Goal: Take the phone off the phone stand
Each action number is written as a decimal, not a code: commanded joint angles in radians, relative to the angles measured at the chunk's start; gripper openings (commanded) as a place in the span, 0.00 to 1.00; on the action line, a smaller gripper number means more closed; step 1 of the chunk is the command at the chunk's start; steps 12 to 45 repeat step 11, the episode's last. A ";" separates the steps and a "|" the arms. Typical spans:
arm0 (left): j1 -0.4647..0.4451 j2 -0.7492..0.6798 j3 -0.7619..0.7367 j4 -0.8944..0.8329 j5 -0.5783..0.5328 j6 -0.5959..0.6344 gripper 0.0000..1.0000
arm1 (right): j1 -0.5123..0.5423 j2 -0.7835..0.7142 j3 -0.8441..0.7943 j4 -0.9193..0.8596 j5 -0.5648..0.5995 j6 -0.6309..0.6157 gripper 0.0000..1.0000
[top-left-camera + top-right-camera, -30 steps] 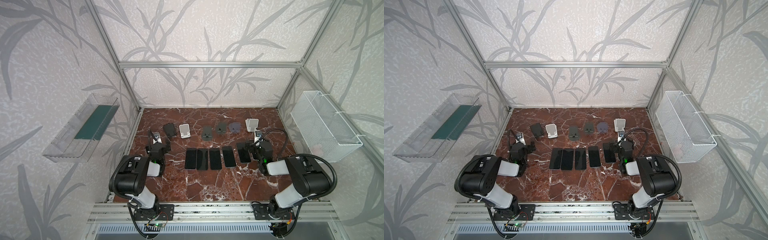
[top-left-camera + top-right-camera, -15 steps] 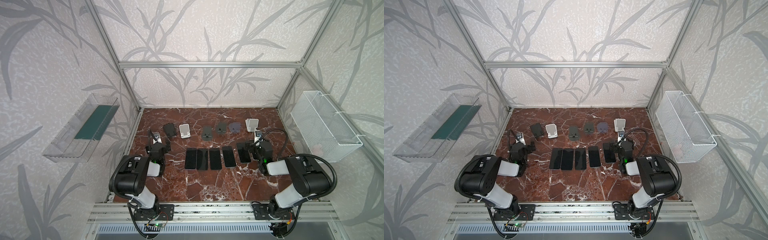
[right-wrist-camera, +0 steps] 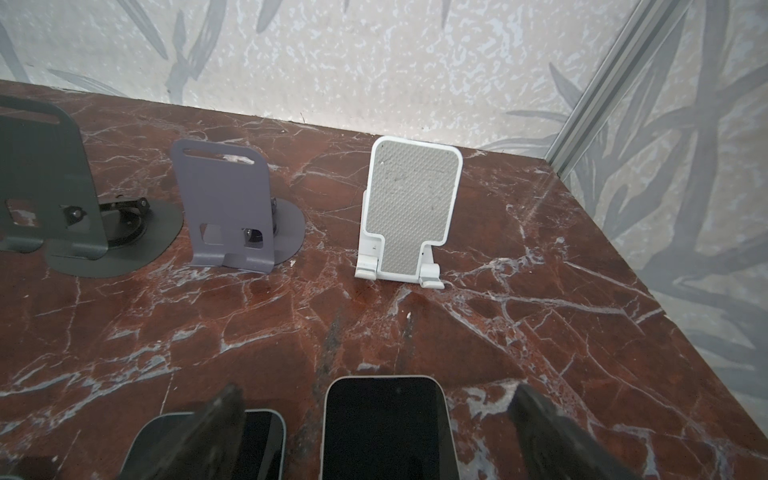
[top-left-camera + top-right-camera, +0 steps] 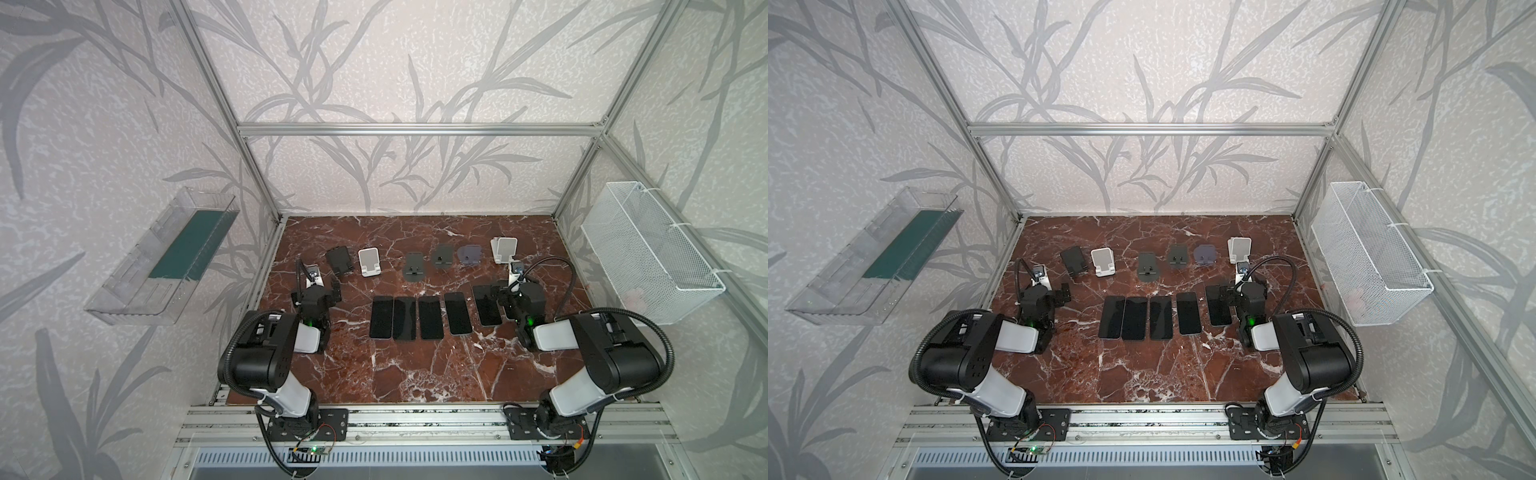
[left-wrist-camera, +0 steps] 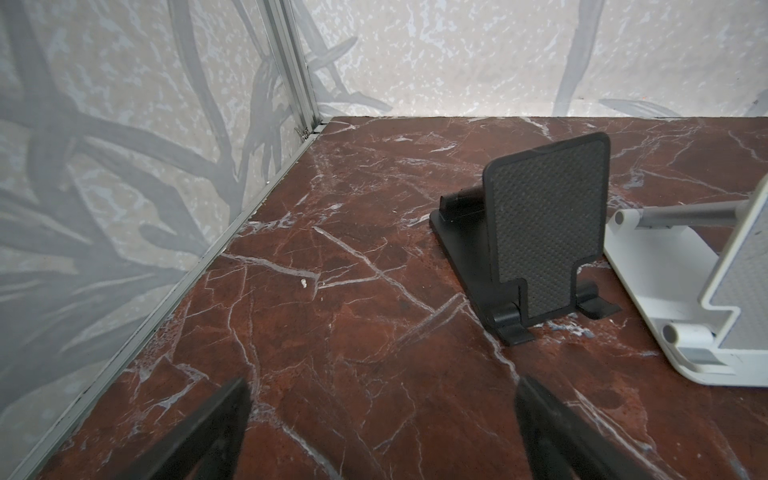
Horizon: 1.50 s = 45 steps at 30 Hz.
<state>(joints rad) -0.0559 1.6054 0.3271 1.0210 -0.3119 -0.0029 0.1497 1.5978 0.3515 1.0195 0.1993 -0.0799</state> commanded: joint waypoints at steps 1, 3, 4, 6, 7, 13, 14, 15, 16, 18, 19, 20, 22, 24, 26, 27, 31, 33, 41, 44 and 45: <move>0.007 -0.023 0.022 0.007 0.004 -0.006 0.99 | 0.005 -0.002 -0.005 0.030 -0.005 -0.010 0.99; 0.008 -0.022 0.023 0.007 0.004 -0.006 0.99 | 0.005 -0.005 -0.001 0.021 -0.048 -0.025 0.99; 0.008 -0.022 0.022 0.007 0.004 -0.006 0.99 | 0.004 -0.004 0.000 0.018 -0.049 -0.023 0.99; 0.007 -0.022 0.023 0.008 0.005 -0.006 0.99 | 0.005 -0.005 0.000 0.016 -0.049 -0.023 0.99; 0.008 -0.022 0.023 0.008 0.004 -0.006 0.99 | 0.004 -0.003 -0.001 0.021 -0.049 -0.024 0.99; 0.007 -0.022 0.021 0.008 0.004 -0.006 0.99 | 0.004 -0.005 -0.001 0.020 -0.049 -0.024 0.99; 0.007 -0.022 0.021 0.008 0.004 -0.006 0.99 | 0.004 -0.005 -0.001 0.020 -0.049 -0.024 0.99; 0.007 -0.022 0.021 0.008 0.004 -0.006 0.99 | 0.004 -0.005 -0.001 0.020 -0.049 -0.024 0.99; 0.007 -0.022 0.021 0.008 0.004 -0.006 0.99 | 0.004 -0.005 -0.001 0.020 -0.049 -0.024 0.99; 0.007 -0.022 0.021 0.008 0.004 -0.006 0.99 | 0.004 -0.005 -0.001 0.020 -0.049 -0.024 0.99; 0.007 -0.022 0.021 0.008 0.004 -0.006 0.99 | 0.004 -0.005 -0.001 0.020 -0.049 -0.024 0.99; 0.007 -0.022 0.021 0.008 0.004 -0.006 0.99 | 0.004 -0.005 -0.001 0.020 -0.049 -0.024 0.99; 0.007 -0.022 0.021 0.008 0.004 -0.006 0.99 | 0.004 -0.005 -0.001 0.020 -0.049 -0.024 0.99; 0.007 -0.022 0.021 0.008 0.004 -0.006 0.99 | 0.004 -0.005 -0.001 0.020 -0.049 -0.024 0.99; 0.007 -0.022 0.021 0.008 0.004 -0.006 0.99 | 0.004 -0.005 -0.001 0.020 -0.049 -0.024 0.99; 0.007 -0.022 0.021 0.008 0.004 -0.006 0.99 | 0.004 -0.005 -0.001 0.020 -0.049 -0.024 0.99; 0.007 -0.022 0.021 0.008 0.004 -0.006 0.99 | 0.004 -0.005 -0.001 0.020 -0.049 -0.024 0.99; 0.007 -0.022 0.021 0.008 0.004 -0.006 0.99 | 0.004 -0.005 -0.001 0.020 -0.049 -0.024 0.99; 0.007 -0.022 0.021 0.008 0.004 -0.006 0.99 | 0.004 -0.005 -0.001 0.020 -0.049 -0.024 0.99; 0.007 -0.022 0.021 0.008 0.004 -0.006 0.99 | 0.004 -0.005 -0.001 0.020 -0.049 -0.024 0.99; 0.007 -0.022 0.021 0.008 0.004 -0.006 0.99 | 0.004 -0.005 -0.001 0.020 -0.049 -0.024 0.99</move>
